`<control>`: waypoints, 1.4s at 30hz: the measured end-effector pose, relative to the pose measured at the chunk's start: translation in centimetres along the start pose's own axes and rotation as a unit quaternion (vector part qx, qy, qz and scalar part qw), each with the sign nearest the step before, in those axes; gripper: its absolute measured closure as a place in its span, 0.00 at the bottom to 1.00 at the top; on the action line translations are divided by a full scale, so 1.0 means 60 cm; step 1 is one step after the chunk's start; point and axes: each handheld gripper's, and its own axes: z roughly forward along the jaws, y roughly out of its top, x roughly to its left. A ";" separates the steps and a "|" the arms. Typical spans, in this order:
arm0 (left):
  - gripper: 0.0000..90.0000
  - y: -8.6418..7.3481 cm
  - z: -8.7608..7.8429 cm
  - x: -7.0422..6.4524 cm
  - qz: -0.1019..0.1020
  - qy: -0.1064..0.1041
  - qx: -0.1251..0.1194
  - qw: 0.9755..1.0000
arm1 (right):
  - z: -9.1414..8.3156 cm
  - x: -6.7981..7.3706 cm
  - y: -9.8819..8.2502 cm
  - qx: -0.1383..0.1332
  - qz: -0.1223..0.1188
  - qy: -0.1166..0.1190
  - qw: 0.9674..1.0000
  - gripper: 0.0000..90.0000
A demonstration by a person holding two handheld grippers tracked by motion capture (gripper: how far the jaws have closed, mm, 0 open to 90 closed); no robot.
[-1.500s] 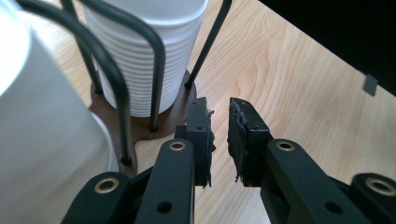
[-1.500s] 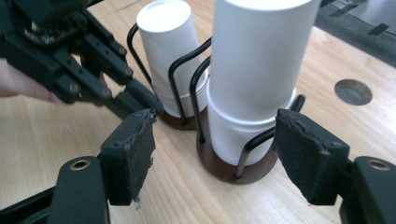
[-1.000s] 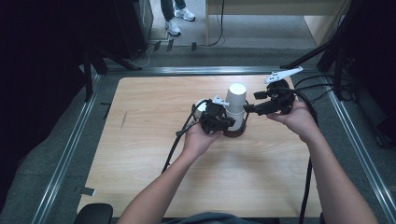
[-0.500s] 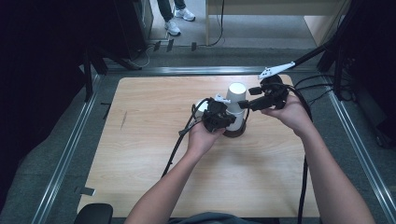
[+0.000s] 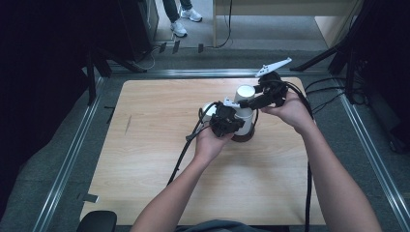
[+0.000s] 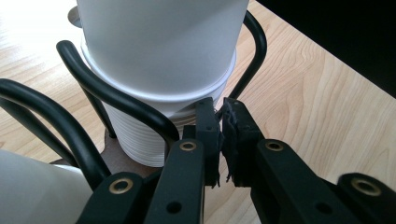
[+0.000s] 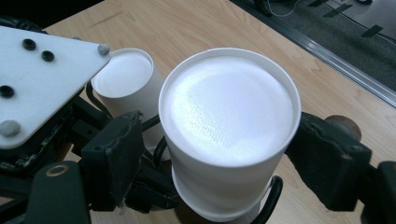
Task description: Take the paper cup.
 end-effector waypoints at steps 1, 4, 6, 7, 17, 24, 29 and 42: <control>0.95 0.000 0.000 0.001 -0.001 -0.001 0.001 1.000 | 0.004 0.001 0.002 0.002 -0.001 -0.002 1.000 0.22; 0.95 0.000 0.000 0.001 -0.003 -0.003 0.000 1.000 | 0.012 0.003 0.007 0.009 -0.003 -0.008 1.000 0.22; 0.94 0.000 0.000 0.001 -0.001 -0.002 0.000 1.000 | 0.014 0.006 0.010 0.015 -0.009 -0.015 1.000 0.23; 0.94 0.000 0.000 0.001 -0.001 -0.002 0.000 1.000 | 0.014 0.007 0.011 0.016 -0.008 -0.017 1.000 0.24; 0.94 0.000 0.001 0.001 -0.001 -0.004 0.000 1.000 | 0.011 0.005 0.014 0.025 -0.003 -0.029 0.999 0.34; 0.94 0.000 0.001 0.000 -0.001 -0.003 -0.001 1.000 | 0.006 0.007 0.022 0.028 -0.004 -0.029 0.999 0.35; 0.94 -0.001 0.001 0.001 0.000 -0.004 0.000 1.000 | -0.001 0.008 0.028 0.026 -0.004 -0.028 0.999 0.35; 0.94 -0.003 0.002 0.003 -0.002 -0.010 -0.006 1.000 | -0.027 0.013 0.050 0.021 0.006 -0.027 0.999 0.35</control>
